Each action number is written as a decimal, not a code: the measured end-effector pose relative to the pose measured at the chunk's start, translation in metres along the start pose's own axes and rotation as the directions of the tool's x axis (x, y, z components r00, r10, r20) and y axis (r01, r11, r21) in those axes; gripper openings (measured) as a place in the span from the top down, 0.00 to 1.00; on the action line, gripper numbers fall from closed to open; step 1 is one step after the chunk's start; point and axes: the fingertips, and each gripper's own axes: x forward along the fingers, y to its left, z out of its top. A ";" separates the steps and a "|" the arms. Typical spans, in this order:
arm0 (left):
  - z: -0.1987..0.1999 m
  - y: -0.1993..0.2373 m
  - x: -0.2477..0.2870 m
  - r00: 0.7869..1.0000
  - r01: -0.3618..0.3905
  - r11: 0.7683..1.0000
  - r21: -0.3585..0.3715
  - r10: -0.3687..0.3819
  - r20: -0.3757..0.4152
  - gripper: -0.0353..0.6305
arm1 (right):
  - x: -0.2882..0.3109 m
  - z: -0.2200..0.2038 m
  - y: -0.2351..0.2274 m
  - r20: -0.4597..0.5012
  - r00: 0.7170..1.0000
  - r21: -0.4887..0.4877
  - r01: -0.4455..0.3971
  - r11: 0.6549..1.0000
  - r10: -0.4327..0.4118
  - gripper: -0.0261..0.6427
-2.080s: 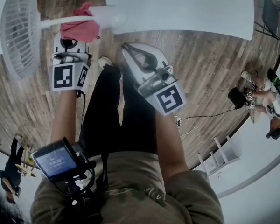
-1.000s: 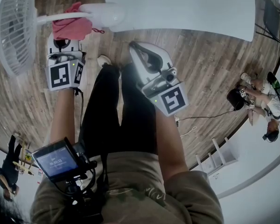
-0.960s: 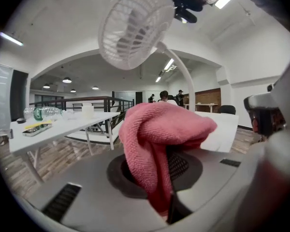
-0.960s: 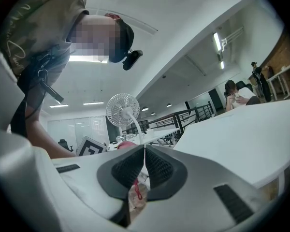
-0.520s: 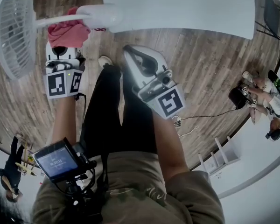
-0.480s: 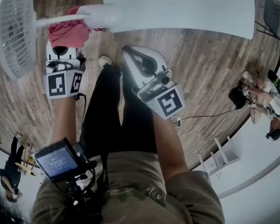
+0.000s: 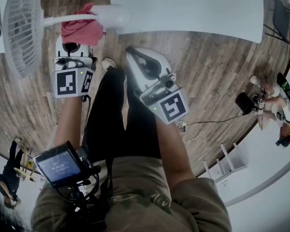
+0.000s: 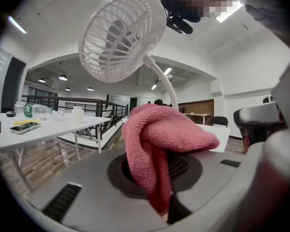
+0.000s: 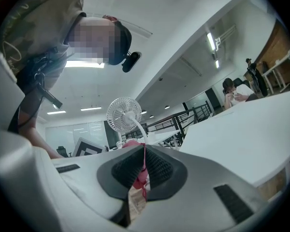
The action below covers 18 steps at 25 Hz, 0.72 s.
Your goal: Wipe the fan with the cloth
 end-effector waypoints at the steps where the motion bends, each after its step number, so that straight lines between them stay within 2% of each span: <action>1: -0.001 -0.001 0.001 1.000 0.000 1.000 0.000 0.000 -0.003 0.83 | 0.001 0.000 -0.001 -0.004 1.000 -0.033 0.024 0.999 -0.024 0.95; 4: -0.004 -0.003 0.002 1.000 -0.003 1.000 0.002 0.003 -0.006 0.83 | 0.003 -0.005 -0.004 -0.040 0.993 -0.166 0.102 0.981 -0.110 0.95; 6: -0.004 -0.003 0.003 1.000 -0.002 1.000 0.017 0.002 -0.007 0.83 | 0.005 -0.009 -0.002 -0.056 0.991 -0.207 0.105 0.973 -0.119 0.95; 10: -0.005 -0.006 0.006 1.000 0.002 0.997 0.076 -0.002 0.001 0.83 | 0.008 -0.007 -0.007 -0.051 0.990 -0.211 0.121 0.970 -0.134 0.95; 18: -0.007 -0.001 -0.003 1.000 0.004 0.997 0.076 -0.006 0.019 0.83 | 0.014 -0.012 -0.002 -0.034 0.983 -0.211 0.167 0.963 -0.178 0.95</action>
